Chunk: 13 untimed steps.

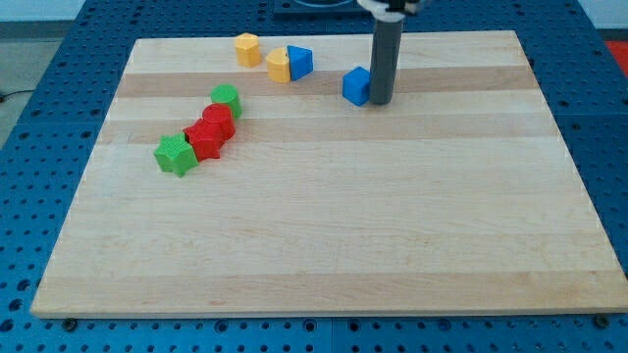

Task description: Move the blue cube below the yellow hexagon

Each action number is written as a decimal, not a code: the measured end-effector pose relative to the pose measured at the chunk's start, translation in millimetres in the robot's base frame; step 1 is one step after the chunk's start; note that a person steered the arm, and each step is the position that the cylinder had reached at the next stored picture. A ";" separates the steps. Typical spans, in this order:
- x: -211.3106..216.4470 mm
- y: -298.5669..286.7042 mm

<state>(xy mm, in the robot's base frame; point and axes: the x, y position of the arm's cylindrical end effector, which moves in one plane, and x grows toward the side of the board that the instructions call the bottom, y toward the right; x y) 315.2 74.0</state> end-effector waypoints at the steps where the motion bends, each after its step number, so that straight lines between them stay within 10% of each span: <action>1: -35.7 -28.7; 4: 72.5 -106.3; 7: -13.6 -126.7; 13: -24.1 -197.2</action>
<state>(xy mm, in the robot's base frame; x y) 291.1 -123.2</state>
